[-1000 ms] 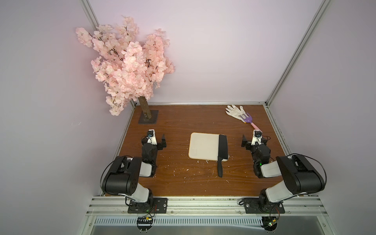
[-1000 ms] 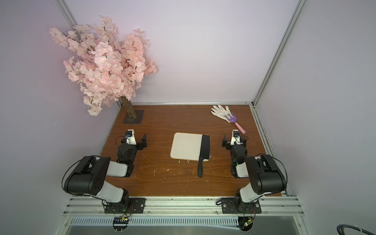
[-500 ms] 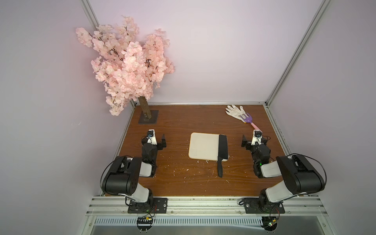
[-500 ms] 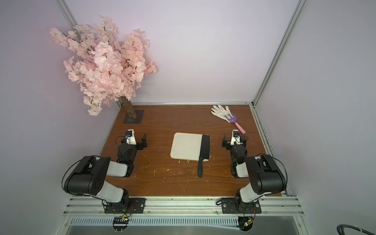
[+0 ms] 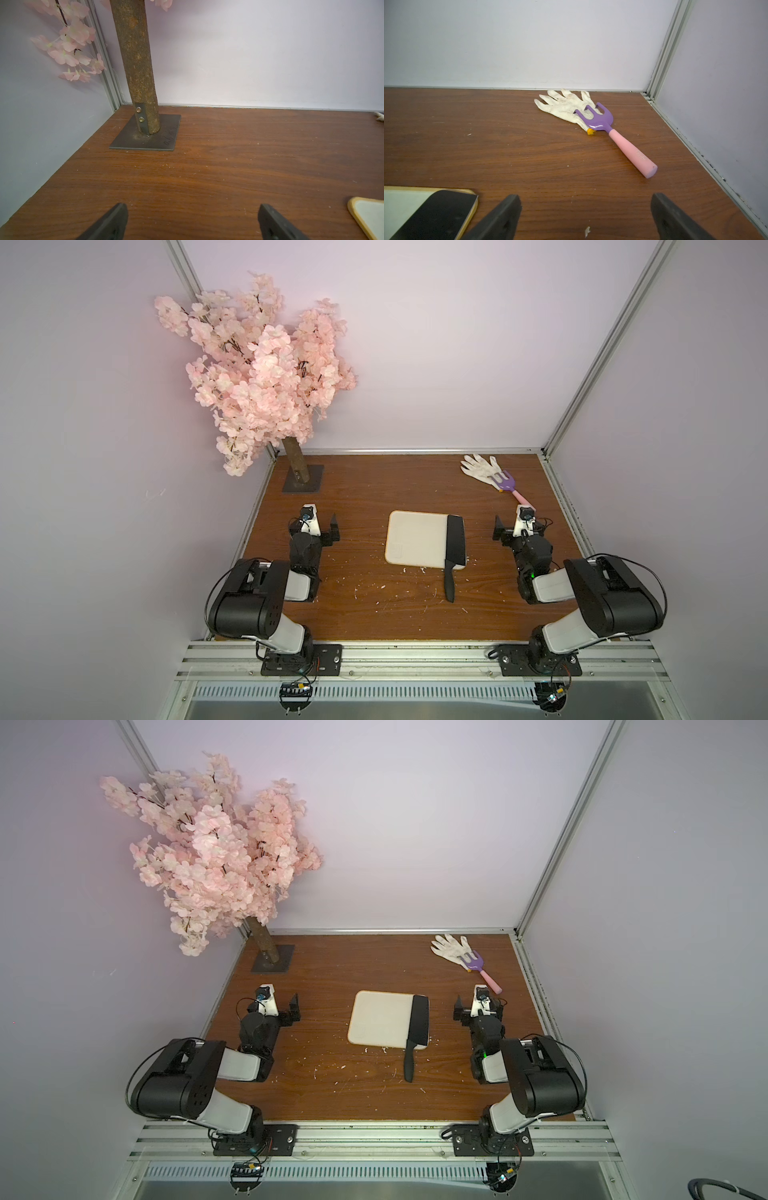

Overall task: Align the knife with the edge of the cutting board
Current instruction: Reset both arms

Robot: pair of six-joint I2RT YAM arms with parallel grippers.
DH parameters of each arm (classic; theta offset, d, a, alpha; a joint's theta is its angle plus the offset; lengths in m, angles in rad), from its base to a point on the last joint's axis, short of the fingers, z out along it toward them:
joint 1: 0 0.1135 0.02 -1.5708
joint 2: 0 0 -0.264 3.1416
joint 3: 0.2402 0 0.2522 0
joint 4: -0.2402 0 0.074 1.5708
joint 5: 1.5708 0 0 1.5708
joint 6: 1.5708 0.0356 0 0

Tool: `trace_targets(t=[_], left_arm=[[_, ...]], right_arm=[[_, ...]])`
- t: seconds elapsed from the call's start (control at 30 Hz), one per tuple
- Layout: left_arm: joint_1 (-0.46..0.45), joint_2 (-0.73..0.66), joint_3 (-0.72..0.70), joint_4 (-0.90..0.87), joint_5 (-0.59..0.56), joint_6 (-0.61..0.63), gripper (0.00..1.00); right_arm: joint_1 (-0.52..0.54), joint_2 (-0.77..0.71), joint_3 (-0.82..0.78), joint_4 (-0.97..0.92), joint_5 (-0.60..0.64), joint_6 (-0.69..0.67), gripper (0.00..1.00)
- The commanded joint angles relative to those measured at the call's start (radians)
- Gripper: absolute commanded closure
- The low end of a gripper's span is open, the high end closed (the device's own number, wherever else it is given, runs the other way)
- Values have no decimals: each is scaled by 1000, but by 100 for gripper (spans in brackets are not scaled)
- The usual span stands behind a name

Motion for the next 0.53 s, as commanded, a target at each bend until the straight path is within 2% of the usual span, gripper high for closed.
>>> trace_targets(t=[0.0, 0.5], left_arm=[[11, -5, 5, -8, 11, -7, 1], [11, -4, 5, -8, 10, -7, 1]], right_arm=[[-2, -12, 2, 11, -3, -10, 1], [-2, -11, 3, 10, -4, -9, 0]])
